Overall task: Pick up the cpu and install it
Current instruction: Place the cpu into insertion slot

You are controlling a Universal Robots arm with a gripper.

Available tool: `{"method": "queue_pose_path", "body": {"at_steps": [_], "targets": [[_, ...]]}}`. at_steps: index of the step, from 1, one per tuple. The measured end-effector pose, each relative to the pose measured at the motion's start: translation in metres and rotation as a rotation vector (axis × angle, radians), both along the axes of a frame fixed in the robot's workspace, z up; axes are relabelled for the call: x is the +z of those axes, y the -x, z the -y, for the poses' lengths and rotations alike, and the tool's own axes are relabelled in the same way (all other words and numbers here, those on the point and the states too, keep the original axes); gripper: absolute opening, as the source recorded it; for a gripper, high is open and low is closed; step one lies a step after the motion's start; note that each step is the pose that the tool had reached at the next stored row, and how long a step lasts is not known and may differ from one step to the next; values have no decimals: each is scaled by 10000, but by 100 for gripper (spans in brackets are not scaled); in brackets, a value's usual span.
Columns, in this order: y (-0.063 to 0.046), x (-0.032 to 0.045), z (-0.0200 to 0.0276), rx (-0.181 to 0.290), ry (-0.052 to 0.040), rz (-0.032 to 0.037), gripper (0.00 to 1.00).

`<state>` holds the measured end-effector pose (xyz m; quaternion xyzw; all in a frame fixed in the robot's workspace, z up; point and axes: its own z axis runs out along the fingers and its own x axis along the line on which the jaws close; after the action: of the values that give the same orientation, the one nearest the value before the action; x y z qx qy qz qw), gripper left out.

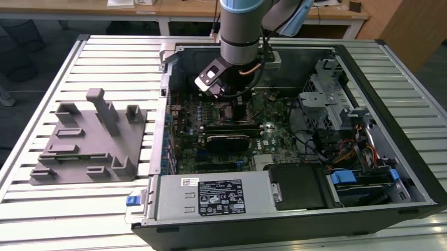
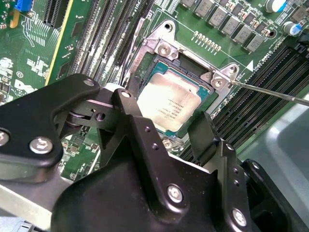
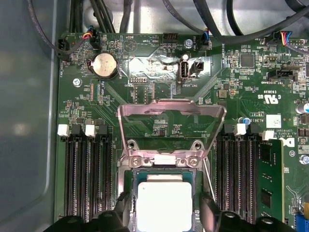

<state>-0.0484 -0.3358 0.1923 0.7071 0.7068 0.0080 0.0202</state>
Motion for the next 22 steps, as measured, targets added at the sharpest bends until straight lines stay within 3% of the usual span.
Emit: {"method": "queue_pose_path", "body": {"at_steps": [14, 16, 20, 22], "targets": [[0, 69, 0, 0, 0, 0, 66], [1, 87, 0, 0, 0, 0, 53], [1, 134, 0, 0, 0, -2, 42], [1, 160, 0, -1, 0, -6, 30]]}}
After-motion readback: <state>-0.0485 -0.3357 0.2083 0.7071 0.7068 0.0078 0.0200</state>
